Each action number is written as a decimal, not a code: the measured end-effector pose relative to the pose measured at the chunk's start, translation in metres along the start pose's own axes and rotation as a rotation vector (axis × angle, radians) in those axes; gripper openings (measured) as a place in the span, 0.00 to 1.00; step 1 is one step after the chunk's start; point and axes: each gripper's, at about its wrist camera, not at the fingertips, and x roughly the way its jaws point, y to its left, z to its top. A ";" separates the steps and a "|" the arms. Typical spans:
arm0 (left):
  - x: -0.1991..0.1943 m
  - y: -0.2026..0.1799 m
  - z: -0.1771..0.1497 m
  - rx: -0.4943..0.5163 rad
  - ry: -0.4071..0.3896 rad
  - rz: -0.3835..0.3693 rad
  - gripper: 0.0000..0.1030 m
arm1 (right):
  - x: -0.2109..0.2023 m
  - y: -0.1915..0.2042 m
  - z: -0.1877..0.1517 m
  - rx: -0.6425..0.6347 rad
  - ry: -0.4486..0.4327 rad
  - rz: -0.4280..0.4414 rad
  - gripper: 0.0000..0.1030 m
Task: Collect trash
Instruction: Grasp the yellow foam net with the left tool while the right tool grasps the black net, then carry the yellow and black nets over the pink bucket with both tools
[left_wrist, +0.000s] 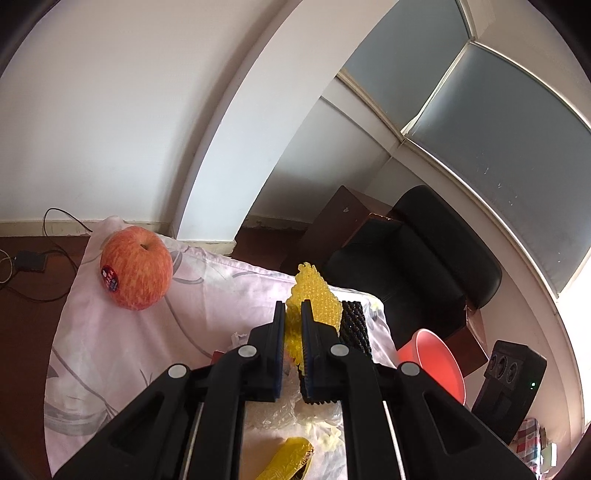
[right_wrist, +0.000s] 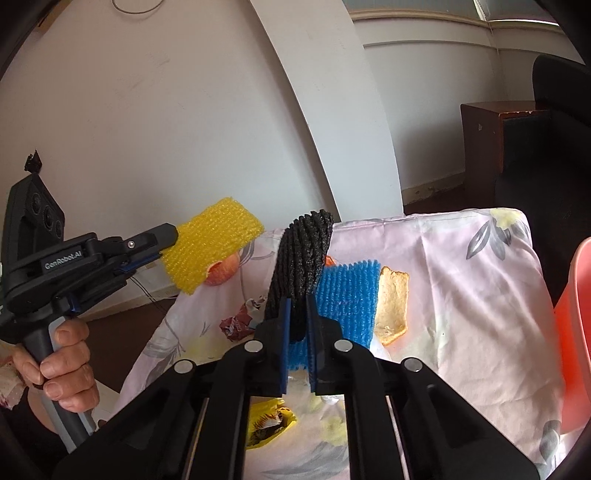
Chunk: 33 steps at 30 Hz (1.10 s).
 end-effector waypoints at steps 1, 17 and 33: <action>-0.002 -0.002 0.000 0.001 -0.004 0.000 0.07 | -0.006 0.001 0.001 0.002 -0.012 0.012 0.08; -0.018 -0.043 -0.004 0.072 -0.024 -0.046 0.07 | -0.091 -0.025 0.011 0.087 -0.196 -0.052 0.08; 0.018 -0.127 -0.028 0.205 0.074 -0.136 0.07 | -0.140 -0.094 -0.011 0.203 -0.253 -0.232 0.08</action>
